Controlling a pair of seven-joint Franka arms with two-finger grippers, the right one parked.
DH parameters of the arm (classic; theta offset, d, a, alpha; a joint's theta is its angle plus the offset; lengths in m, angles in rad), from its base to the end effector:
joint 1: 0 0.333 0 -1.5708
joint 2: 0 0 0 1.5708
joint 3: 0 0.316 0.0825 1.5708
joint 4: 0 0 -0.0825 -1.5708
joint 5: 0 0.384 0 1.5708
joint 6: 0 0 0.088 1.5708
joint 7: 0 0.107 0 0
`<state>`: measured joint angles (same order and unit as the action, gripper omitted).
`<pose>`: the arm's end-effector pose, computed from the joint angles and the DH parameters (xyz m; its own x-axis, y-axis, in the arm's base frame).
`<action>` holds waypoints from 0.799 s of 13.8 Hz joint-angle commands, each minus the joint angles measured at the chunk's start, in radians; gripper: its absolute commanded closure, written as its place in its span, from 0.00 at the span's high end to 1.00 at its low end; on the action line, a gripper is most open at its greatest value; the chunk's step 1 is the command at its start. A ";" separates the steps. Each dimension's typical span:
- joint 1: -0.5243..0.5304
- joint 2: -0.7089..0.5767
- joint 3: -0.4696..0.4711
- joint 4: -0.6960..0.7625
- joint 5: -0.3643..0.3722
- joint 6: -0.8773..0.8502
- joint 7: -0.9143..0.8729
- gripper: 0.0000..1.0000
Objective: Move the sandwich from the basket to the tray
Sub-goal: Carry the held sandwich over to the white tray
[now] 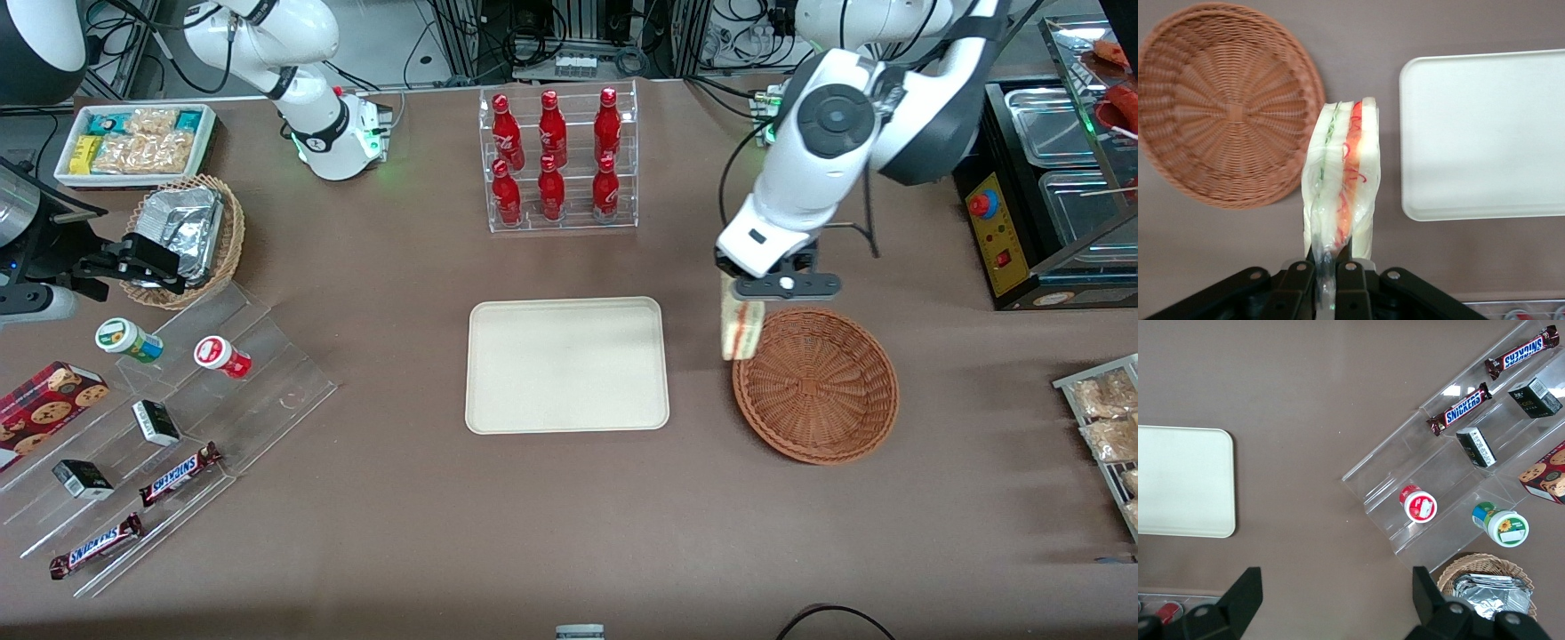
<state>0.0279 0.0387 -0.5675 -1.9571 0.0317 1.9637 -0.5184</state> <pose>0.4849 -0.2848 0.4560 0.9993 -0.0335 -0.0185 -0.0338 -0.9992 -0.0200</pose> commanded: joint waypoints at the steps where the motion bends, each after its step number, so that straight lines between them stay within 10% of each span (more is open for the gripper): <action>1: 0.003 0.061 -0.066 0.032 0.046 0.047 -0.080 0.00; 11: -0.072 0.337 -0.178 0.221 0.289 0.063 -0.463 0.00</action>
<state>-0.0461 0.3043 -0.7166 -1.8035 0.2805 2.0381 -0.9250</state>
